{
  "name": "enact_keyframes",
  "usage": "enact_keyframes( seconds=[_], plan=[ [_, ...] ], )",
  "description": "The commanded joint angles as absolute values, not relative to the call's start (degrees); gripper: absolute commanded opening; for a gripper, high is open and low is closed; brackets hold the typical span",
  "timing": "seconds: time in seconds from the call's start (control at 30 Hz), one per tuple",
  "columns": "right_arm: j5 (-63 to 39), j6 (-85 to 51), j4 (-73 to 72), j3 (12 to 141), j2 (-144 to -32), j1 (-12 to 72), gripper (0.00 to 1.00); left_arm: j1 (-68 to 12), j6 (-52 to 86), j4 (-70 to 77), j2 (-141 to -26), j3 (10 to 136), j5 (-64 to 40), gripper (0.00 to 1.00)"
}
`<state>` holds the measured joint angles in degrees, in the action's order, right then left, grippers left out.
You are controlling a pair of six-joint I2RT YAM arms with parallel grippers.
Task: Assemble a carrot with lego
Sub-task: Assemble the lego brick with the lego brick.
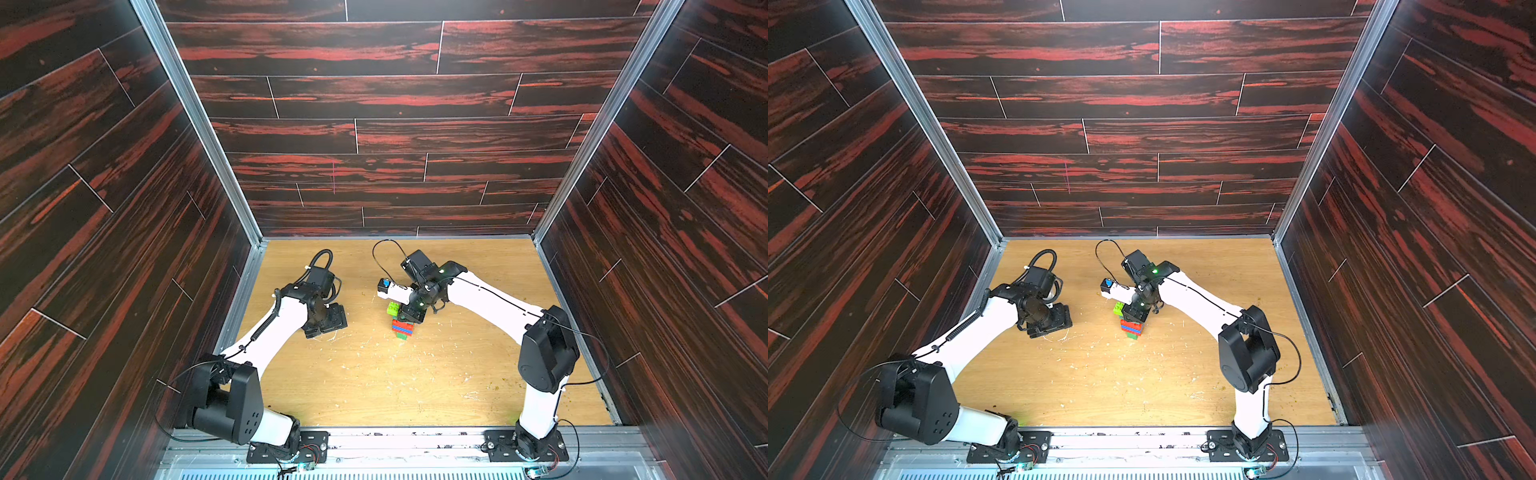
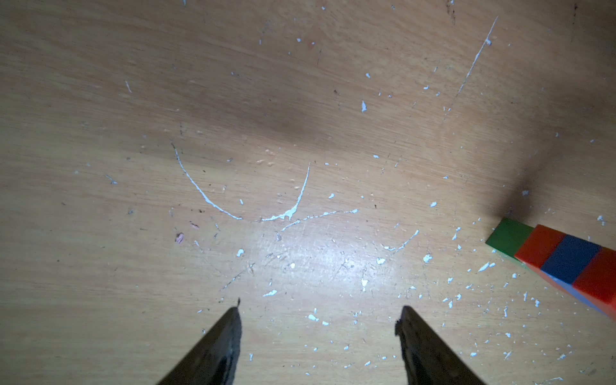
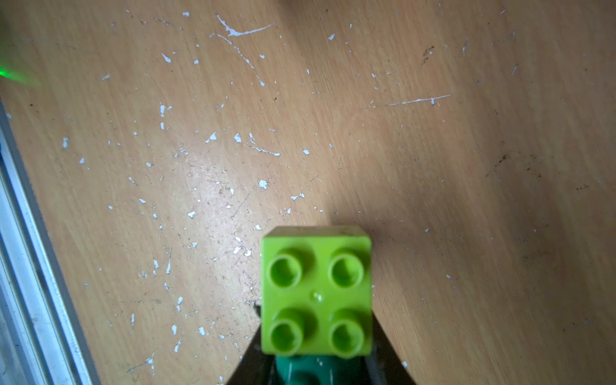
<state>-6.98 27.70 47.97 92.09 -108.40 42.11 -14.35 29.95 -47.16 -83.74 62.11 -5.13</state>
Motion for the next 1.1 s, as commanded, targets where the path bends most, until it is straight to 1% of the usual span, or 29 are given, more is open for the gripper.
enact_keyframes(
  seconds=[0.0,0.2,0.6,1.07],
  plan=[
    [-7.07,27.02,54.60,87.98,-113.75,43.34,0.00,-13.89,29.27,-48.34,-84.37,62.83,-4.72,0.76],
    [-5.84,27.35,54.50,90.65,-112.92,43.35,0.00,-13.89,29.22,-48.78,-84.02,63.95,-4.37,0.76],
    [-5.54,27.75,51.68,91.34,-109.91,43.31,0.20,-13.89,29.45,-49.13,-82.01,63.79,-3.50,0.76],
    [-7.27,27.39,49.62,90.33,-106.67,42.63,0.39,-13.88,29.97,-49.31,-79.67,62.95,-3.44,0.76]
  ],
)
